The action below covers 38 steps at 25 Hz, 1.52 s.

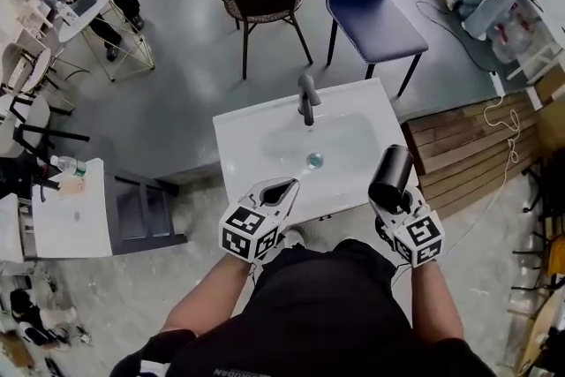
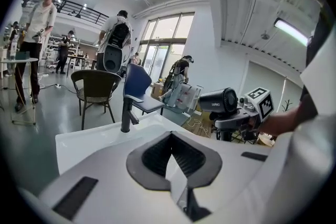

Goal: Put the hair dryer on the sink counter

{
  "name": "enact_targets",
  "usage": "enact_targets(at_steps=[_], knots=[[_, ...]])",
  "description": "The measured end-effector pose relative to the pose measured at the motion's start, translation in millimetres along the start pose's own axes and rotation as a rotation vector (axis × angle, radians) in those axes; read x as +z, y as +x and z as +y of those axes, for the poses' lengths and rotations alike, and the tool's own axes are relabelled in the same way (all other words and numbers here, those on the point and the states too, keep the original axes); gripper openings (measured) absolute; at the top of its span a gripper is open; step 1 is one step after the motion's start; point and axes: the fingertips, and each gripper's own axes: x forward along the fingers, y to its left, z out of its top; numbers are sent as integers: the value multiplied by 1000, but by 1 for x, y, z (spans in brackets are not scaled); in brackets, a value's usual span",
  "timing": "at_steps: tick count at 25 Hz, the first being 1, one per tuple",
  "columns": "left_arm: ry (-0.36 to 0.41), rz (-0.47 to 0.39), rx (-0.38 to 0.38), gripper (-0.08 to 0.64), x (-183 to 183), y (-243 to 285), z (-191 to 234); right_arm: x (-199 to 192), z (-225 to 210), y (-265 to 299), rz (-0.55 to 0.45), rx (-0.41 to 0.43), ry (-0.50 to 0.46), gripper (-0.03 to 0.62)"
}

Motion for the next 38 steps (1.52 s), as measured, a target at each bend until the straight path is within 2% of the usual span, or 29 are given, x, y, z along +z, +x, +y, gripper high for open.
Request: enact_targets(at_steps=[5,8,14,21,25,28,33,38], knots=[[-26,-6,32,0,1,5,13,0,-15,19,65,13,-130,149],[-35,-25,58,0,6,5,18,3,-29,35,109,33,-269,149],[-106,-63,184,0,10,6,35,7,-60,79,214,121,-532,149],[-142,-101,333,0,25,4,37,-23,-108,164,386,249,-1021,149],[-166,-98,424,0,26,-4,34,-45,-138,217,471,271,-1220,150],[-190,-97,486,0,21,-10,28,-57,-152,249,507,280,-1317,150],[-231,-101,571,0,9,-29,24,-70,-155,292,563,308,-1418,153],[-262,-104,643,0,-1,-47,20,-78,-155,314,565,323,-1451,155]])
